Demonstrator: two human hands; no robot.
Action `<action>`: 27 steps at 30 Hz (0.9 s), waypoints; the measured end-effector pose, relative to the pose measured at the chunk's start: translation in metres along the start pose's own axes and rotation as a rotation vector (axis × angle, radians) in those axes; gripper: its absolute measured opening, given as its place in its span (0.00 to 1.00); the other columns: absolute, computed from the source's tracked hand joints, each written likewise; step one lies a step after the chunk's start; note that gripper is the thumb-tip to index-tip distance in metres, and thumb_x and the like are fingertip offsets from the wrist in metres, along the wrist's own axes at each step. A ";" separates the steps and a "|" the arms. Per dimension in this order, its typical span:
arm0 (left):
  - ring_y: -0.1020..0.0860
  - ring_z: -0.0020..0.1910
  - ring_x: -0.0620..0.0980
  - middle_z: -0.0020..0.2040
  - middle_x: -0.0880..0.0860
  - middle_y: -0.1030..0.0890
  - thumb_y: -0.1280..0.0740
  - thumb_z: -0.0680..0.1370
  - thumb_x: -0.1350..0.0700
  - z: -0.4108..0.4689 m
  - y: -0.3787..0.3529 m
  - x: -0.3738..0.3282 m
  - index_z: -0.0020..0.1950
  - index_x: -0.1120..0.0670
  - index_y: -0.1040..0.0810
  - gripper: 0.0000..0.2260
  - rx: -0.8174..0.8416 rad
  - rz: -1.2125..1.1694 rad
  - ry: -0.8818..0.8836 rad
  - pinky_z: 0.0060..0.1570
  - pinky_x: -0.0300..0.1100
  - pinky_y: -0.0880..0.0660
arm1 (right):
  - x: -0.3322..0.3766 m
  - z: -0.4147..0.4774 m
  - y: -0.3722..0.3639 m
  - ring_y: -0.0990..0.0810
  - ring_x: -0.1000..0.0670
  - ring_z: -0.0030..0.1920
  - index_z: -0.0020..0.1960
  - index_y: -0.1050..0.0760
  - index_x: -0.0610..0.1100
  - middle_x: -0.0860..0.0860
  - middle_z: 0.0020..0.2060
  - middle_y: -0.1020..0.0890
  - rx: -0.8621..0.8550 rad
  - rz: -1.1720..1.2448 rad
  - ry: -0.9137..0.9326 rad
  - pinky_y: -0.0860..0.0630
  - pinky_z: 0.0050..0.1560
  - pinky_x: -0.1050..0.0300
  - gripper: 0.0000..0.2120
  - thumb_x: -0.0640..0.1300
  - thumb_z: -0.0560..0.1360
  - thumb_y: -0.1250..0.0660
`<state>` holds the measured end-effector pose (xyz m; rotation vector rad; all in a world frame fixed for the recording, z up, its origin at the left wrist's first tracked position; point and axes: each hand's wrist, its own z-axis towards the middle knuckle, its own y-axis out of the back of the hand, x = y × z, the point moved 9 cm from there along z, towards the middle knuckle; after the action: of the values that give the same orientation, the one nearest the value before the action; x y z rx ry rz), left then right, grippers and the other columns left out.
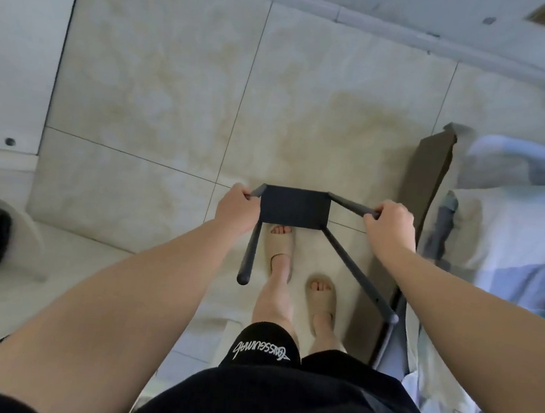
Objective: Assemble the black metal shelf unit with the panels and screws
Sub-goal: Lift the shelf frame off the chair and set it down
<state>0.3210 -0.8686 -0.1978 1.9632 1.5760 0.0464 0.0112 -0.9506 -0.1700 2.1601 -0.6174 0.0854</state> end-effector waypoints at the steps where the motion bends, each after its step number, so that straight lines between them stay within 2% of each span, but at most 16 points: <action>1: 0.18 0.49 0.56 0.50 0.56 0.19 0.41 0.81 0.56 0.006 0.003 -0.004 0.56 0.51 0.29 0.05 -0.011 0.010 -0.012 0.45 0.50 0.22 | 0.006 0.005 0.000 0.26 0.51 0.36 0.49 0.24 0.40 0.49 0.40 0.25 -0.008 0.006 0.003 0.30 0.31 0.59 0.04 0.40 0.81 0.35; 4: 0.18 0.48 0.56 0.50 0.54 0.20 0.42 0.82 0.54 0.021 0.012 -0.020 0.56 0.53 0.28 0.06 -0.050 0.043 -0.050 0.37 0.44 0.27 | 0.022 0.019 0.003 0.23 0.47 0.39 0.50 0.24 0.40 0.45 0.43 0.22 -0.020 0.014 0.018 0.22 0.40 0.52 0.04 0.40 0.81 0.36; 6: 0.19 0.48 0.56 0.49 0.54 0.21 0.42 0.82 0.53 0.028 0.018 -0.029 0.56 0.54 0.28 0.07 -0.060 0.049 -0.067 0.39 0.44 0.27 | 0.031 0.026 0.008 0.23 0.46 0.41 0.53 0.24 0.40 0.45 0.46 0.22 -0.025 0.004 0.021 0.22 0.43 0.50 0.05 0.41 0.82 0.36; 8: 0.19 0.49 0.56 0.51 0.54 0.21 0.41 0.82 0.53 0.032 0.023 -0.034 0.58 0.54 0.27 0.08 -0.067 0.054 -0.066 0.41 0.44 0.26 | 0.038 0.032 0.011 0.23 0.45 0.43 0.57 0.23 0.40 0.45 0.47 0.23 -0.024 -0.009 0.021 0.23 0.45 0.50 0.07 0.41 0.81 0.36; 14: 0.22 0.46 0.53 0.51 0.52 0.22 0.43 0.83 0.51 0.044 0.028 -0.049 0.63 0.54 0.28 0.12 -0.034 0.087 -0.120 0.33 0.41 0.33 | 0.058 0.045 0.015 0.21 0.41 0.45 0.59 0.22 0.38 0.42 0.48 0.21 -0.028 0.032 0.007 0.22 0.46 0.50 0.10 0.41 0.81 0.36; 17: 0.27 0.36 0.49 0.46 0.52 0.24 0.43 0.83 0.53 0.046 0.027 -0.053 0.65 0.56 0.29 0.13 0.018 0.153 -0.163 0.31 0.42 0.36 | 0.069 0.050 0.014 0.23 0.40 0.53 0.66 0.25 0.38 0.39 0.58 0.22 0.011 0.006 0.045 0.26 0.50 0.51 0.15 0.40 0.82 0.40; 19: 0.27 0.35 0.47 0.48 0.49 0.23 0.43 0.82 0.54 0.041 0.029 -0.052 0.71 0.52 0.34 0.16 0.022 0.153 -0.149 0.30 0.41 0.35 | 0.077 0.049 0.012 0.26 0.41 0.62 0.74 0.32 0.41 0.42 0.67 0.27 0.060 -0.002 0.093 0.29 0.55 0.52 0.20 0.40 0.83 0.41; 21: 0.26 0.36 0.44 0.47 0.42 0.26 0.42 0.82 0.55 0.033 0.033 -0.053 0.77 0.47 0.41 0.23 0.001 0.137 -0.159 0.29 0.39 0.34 | 0.080 0.043 0.012 0.28 0.43 0.66 0.78 0.39 0.44 0.45 0.73 0.33 0.100 -0.005 0.120 0.30 0.57 0.52 0.25 0.42 0.82 0.41; 22: 0.27 0.37 0.44 0.49 0.42 0.27 0.42 0.81 0.55 0.026 0.034 -0.057 0.78 0.46 0.43 0.25 -0.005 0.151 -0.191 0.30 0.38 0.34 | 0.081 0.038 0.012 0.29 0.43 0.68 0.79 0.42 0.45 0.46 0.77 0.37 0.114 -0.020 0.133 0.29 0.59 0.51 0.27 0.42 0.82 0.41; 24: 0.26 0.42 0.47 0.57 0.48 0.27 0.41 0.81 0.55 0.011 0.035 -0.065 0.79 0.46 0.44 0.26 -0.008 0.207 -0.266 0.34 0.39 0.31 | 0.079 0.027 0.015 0.35 0.42 0.74 0.81 0.46 0.47 0.50 0.81 0.44 0.135 -0.049 0.150 0.31 0.66 0.47 0.30 0.43 0.82 0.40; 26: 0.22 0.52 0.55 0.67 0.54 0.27 0.41 0.80 0.55 -0.006 0.034 -0.067 0.78 0.47 0.43 0.27 -0.010 0.260 -0.304 0.46 0.48 0.23 | 0.075 0.014 0.019 0.40 0.42 0.78 0.82 0.48 0.49 0.51 0.82 0.48 0.167 -0.057 0.161 0.34 0.71 0.46 0.31 0.44 0.82 0.40; 27: 0.23 0.58 0.58 0.71 0.54 0.29 0.41 0.80 0.54 -0.016 0.033 -0.066 0.79 0.47 0.43 0.27 -0.007 0.287 -0.307 0.53 0.53 0.23 | 0.073 0.005 0.020 0.42 0.41 0.79 0.82 0.48 0.50 0.51 0.82 0.48 0.186 -0.067 0.172 0.35 0.73 0.44 0.31 0.45 0.83 0.40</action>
<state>0.3242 -0.9241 -0.1472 2.0633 1.0924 -0.1276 0.0646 -0.9940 -0.1387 2.3204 -0.4526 0.2990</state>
